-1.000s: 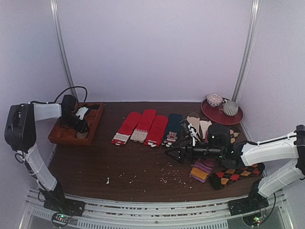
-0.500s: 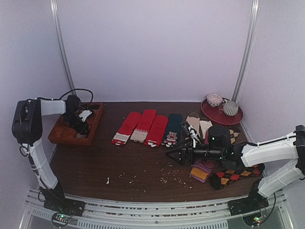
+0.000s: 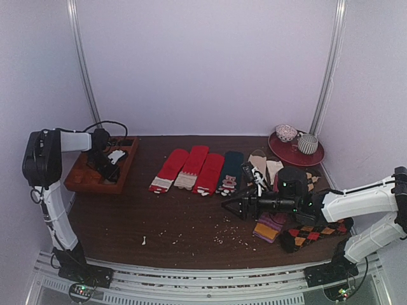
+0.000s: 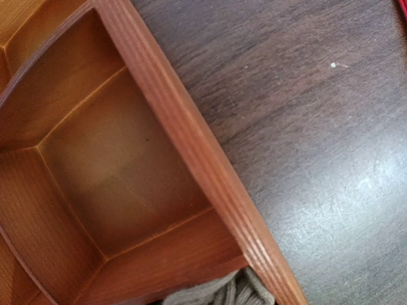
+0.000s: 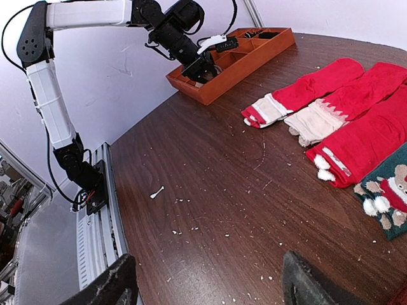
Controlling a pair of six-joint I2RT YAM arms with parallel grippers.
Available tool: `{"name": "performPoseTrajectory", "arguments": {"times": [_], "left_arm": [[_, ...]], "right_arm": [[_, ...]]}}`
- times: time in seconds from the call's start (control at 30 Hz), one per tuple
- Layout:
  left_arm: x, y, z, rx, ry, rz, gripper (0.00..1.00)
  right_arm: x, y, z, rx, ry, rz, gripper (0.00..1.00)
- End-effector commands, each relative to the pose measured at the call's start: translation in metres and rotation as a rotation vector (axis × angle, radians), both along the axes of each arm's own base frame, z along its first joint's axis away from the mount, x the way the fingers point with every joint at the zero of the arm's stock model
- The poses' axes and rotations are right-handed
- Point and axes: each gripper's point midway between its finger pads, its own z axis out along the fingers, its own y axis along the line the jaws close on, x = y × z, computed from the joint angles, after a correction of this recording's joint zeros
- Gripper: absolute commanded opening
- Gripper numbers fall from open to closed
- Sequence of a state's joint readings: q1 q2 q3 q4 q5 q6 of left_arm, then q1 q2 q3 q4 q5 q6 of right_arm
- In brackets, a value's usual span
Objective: Roll the socks
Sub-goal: Place a pair of socks in the storage box.
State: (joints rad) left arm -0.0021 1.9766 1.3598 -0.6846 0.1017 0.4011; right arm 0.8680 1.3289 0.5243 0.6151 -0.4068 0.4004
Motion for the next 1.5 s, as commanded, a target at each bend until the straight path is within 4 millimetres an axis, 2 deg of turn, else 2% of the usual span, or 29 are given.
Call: {"name": "performPoseTrajectory", "arguments": {"times": [0.0,0.17,0.4,0.57,0.63,0.67,0.87,1.07,1.4,1.47], "left_arm": [[-0.024,0.017,-0.043,0.088,0.157,0.045,0.00],[-0.012,0.017,-0.049,0.126,0.152,0.071,0.00],[-0.002,0.003,-0.061,0.164,0.129,0.047,0.15],[0.009,-0.005,-0.043,0.114,0.036,0.052,0.23],[0.013,-0.007,-0.034,0.099,0.003,0.051,0.28],[0.014,-0.008,-0.031,0.093,-0.013,0.049,0.35],[0.023,-0.006,-0.015,0.116,-0.082,0.025,0.46],[0.027,-0.007,-0.014,0.115,-0.107,0.021,0.50],[0.050,-0.012,0.032,0.100,-0.252,0.003,0.52],[0.053,-0.013,0.038,0.097,-0.269,0.000,0.67]], "right_arm": [[0.004,-0.001,-0.005,-0.005,0.012,-0.015,0.78],[0.006,0.006,-0.007,0.002,0.028,-0.005,0.78],[0.007,0.010,-0.006,0.016,0.035,0.004,0.77],[0.006,0.008,-0.003,0.021,0.025,0.001,0.77],[0.007,0.008,-0.001,0.025,0.020,0.001,0.77],[0.006,0.008,0.000,0.026,0.017,0.003,0.78],[0.007,0.008,0.001,0.027,0.015,0.002,0.77],[0.008,0.010,0.004,0.028,0.012,0.004,0.77],[0.009,0.014,0.005,0.028,0.020,0.010,0.77],[0.010,0.014,0.005,0.031,0.024,0.010,0.77]]}}
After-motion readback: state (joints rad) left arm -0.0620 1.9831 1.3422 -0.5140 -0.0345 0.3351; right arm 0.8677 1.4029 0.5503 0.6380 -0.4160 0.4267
